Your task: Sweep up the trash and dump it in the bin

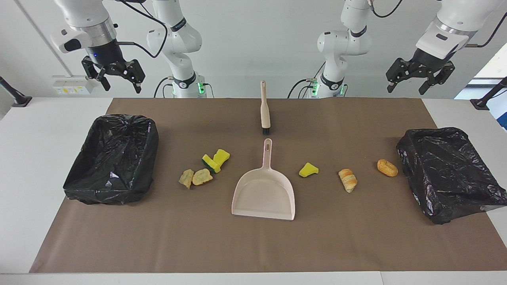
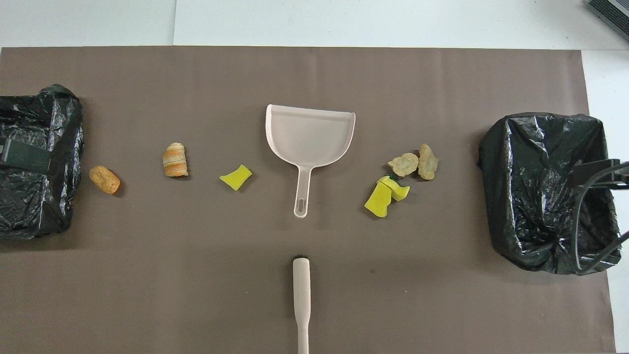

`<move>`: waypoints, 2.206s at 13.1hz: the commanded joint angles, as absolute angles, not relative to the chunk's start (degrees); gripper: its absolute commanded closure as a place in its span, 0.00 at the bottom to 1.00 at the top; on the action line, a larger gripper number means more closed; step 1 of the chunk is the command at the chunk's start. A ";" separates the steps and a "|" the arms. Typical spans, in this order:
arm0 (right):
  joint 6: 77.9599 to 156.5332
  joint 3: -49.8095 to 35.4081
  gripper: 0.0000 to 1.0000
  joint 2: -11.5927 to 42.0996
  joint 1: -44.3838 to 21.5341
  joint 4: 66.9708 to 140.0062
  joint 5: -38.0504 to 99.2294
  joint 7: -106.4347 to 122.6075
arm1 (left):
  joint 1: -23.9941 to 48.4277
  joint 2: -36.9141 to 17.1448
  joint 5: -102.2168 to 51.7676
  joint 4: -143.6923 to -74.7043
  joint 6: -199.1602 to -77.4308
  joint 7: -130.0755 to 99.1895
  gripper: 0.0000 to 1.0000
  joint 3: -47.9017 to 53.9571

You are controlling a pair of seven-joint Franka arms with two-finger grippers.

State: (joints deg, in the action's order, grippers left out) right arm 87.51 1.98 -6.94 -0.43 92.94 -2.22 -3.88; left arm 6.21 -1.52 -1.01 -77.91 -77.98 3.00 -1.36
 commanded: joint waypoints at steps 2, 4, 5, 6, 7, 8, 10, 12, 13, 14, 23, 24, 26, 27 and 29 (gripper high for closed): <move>86.84 1.67 0.00 -7.82 0.53 93.87 -1.41 -2.99 | 6.77 1.05 -0.79 -81.29 -78.04 2.72 0.00 -0.62; 86.84 1.67 0.00 -7.91 0.53 93.87 -1.49 -2.99 | 9.39 3.24 -0.79 -85.50 -80.32 2.03 0.00 -0.18; 86.75 1.67 0.00 -7.91 0.53 93.95 -1.41 -2.99 | 11.32 4.47 -0.79 -88.39 -82.16 -0.41 0.00 -0.18; 86.66 1.67 0.00 -8.00 0.53 94.22 -1.49 -2.99 | 13.25 5.87 -0.88 -91.20 -84.35 -2.88 0.00 -0.09; 86.66 1.67 0.00 -8.00 0.53 94.22 -1.41 -2.90 | 15.45 7.37 -0.88 -94.62 -86.38 -4.81 0.00 -0.09; 86.66 1.67 0.00 -8.00 0.53 94.22 -1.41 -2.90 | 17.99 8.60 -0.88 -97.96 -88.40 -5.96 0.00 -0.09; 86.66 1.67 0.00 -8.00 0.53 94.22 -1.49 -2.90 | 24.14 9.40 -0.88 -104.39 -92.61 -11.04 0.00 -0.09; 86.66 1.67 0.00 -8.00 0.70 94.22 -1.49 -2.81 | 30.12 10.71 -0.88 -110.18 -98.14 -17.98 0.00 -0.09; 86.57 1.67 0.00 -8.00 0.70 94.31 -1.41 -2.81 | 32.84 11.77 -0.88 -113.17 -100.44 -20.98 0.00 -0.09; 86.57 1.67 0.00 -8.00 0.70 94.31 -1.49 -2.73 | 35.22 12.65 -0.88 -115.29 -101.68 -22.92 0.00 0.09; 84.64 1.67 0.00 -7.47 0.62 94.04 -1.85 -3.34 | 54.39 14.41 -0.88 -133.83 -115.99 -41.90 0.00 0.26; 84.64 1.67 0.00 -7.47 0.62 94.13 -1.93 -3.34 | 55.62 14.41 -0.88 -135.42 -118.28 -43.40 0.00 0.35; 84.55 1.67 0.00 -7.38 0.62 94.13 -2.02 -2.55 | 59.13 14.24 -0.88 -137.89 -120.40 -45.52 0.00 0.35; 84.55 1.67 0.00 -7.38 0.62 94.13 -2.02 -1.77 | 60.46 14.33 -0.88 -139.47 -121.45 -46.22 0.00 0.35; 84.03 1.67 0.00 -7.30 -0.08 94.31 -2.11 -1.41 | 63.09 13.89 -1.05 -142.45 -124.70 -48.93 0.00 0.44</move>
State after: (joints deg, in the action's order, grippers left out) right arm 85.25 2.02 -6.94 -0.30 93.64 -2.22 -3.32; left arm 59.97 12.02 -1.20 -137.93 -120.86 -45.88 1.37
